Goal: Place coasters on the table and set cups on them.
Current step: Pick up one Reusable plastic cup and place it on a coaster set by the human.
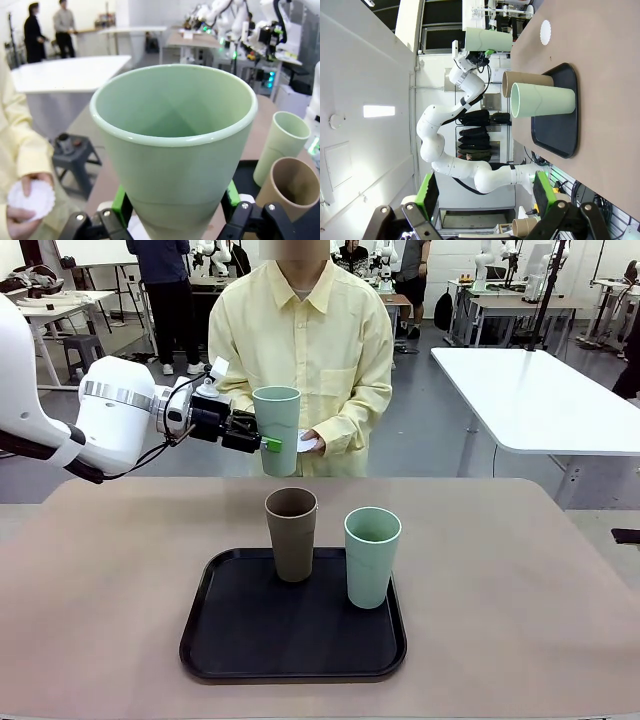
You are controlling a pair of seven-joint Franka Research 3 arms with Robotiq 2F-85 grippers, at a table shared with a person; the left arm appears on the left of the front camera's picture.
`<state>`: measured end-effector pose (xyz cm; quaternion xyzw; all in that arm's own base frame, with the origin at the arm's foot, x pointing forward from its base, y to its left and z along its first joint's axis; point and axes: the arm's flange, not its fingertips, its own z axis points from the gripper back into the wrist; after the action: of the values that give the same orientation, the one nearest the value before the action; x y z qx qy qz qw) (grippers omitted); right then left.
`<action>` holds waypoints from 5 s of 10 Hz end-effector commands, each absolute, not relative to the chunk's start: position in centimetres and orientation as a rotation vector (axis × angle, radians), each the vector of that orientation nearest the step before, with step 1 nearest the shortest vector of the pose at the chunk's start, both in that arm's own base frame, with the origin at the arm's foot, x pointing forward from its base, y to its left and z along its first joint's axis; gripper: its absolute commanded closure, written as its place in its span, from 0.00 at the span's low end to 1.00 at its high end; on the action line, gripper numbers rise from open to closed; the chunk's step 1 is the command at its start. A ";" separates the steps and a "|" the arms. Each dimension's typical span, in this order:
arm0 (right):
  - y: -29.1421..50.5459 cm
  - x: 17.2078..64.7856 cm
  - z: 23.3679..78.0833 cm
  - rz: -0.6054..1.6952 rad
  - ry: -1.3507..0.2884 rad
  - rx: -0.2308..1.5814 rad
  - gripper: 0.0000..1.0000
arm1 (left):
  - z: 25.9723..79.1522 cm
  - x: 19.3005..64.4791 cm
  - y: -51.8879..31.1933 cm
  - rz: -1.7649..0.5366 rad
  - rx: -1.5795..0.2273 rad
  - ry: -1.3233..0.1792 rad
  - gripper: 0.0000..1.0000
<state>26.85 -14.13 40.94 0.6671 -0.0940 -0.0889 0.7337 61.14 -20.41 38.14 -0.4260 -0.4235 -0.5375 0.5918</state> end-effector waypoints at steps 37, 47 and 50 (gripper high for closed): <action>-14.2 26.8 41.0 -0.191 -0.211 1.478 0.00 | 26.5 67.1 -24.9 -1.324 -0.997 -0.905 0.15; -14.2 26.8 41.0 -0.191 -0.211 1.478 0.00 | 26.3 67.2 -24.5 -1.336 -0.986 -0.863 0.00; -14.2 26.8 41.0 -0.191 -0.211 1.478 0.00 | 26.0 67.2 -24.3 -1.365 -0.900 -0.763 0.00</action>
<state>26.85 -14.13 40.93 0.6671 -0.0939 -0.0889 0.7337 66.47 -23.86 25.71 -0.4086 -0.3583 -0.5838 0.6032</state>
